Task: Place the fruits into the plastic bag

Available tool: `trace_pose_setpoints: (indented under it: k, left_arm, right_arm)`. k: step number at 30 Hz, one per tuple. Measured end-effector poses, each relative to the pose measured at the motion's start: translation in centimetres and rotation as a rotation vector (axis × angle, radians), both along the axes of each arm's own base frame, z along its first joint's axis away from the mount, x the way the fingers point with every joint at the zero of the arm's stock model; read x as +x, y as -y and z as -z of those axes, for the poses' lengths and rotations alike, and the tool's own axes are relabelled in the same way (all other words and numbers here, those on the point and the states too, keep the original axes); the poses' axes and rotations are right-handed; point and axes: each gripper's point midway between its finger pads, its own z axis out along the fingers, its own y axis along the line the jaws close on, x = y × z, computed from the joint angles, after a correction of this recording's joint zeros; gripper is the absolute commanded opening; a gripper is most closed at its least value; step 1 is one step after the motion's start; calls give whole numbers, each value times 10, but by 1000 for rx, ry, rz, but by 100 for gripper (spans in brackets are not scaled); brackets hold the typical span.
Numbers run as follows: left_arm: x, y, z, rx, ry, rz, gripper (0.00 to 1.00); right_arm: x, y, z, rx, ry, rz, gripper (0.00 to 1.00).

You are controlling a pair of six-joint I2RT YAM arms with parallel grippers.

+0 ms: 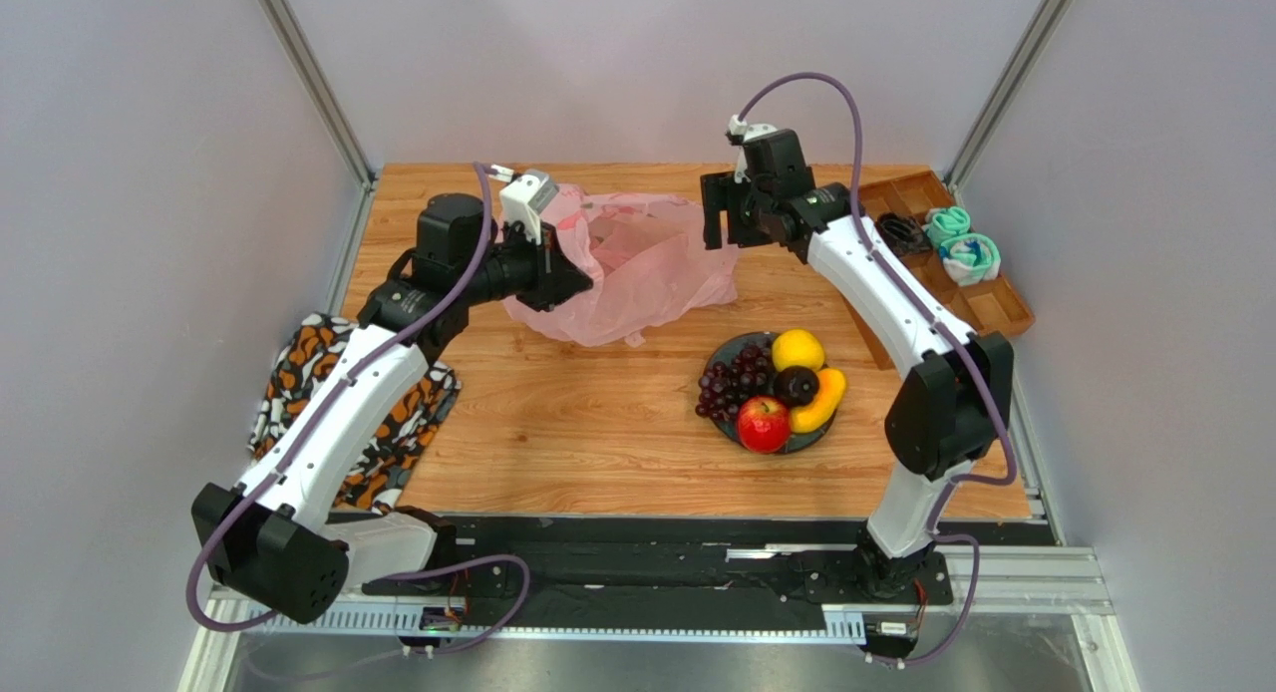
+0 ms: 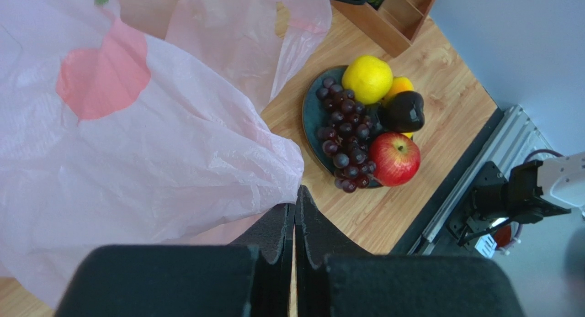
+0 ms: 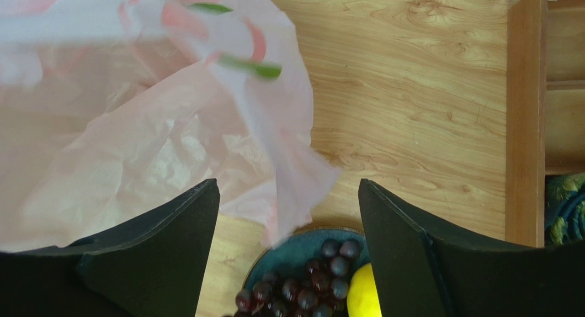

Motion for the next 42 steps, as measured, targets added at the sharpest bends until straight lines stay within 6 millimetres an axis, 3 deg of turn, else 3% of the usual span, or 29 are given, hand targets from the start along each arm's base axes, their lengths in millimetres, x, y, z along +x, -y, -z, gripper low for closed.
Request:
trace_pose_setpoints:
  k: [8,11,15,21,26,32,42]
  left_arm:
    - [3,-8,6,18,-32,-59,0]
    - [2,-11,7,25,-38,-77,0]
    - [1,-14,4,27,-29,-93,0]
    - [-1,-22,3,44,-26,-127,0]
    - [-3,-23,1,44,-23,-130,0]
    - [-3,-23,1,43,-24,-129,0]
    - [-5,-22,-1,35,-22,-125,0]
  right_arm:
    - [-64,3,-66,140,149,-78,78]
    - [-92,3,-72,165,167,-92,77]
    - [-122,15,-46,136,94,-46,76]
    - [-176,60,17,5,-134,86,79]
    - [-210,89,37,-9,-224,182,81]
    - [-212,107,44,61,-262,276,82]
    - [-223,98,83,182,-387,276,82]
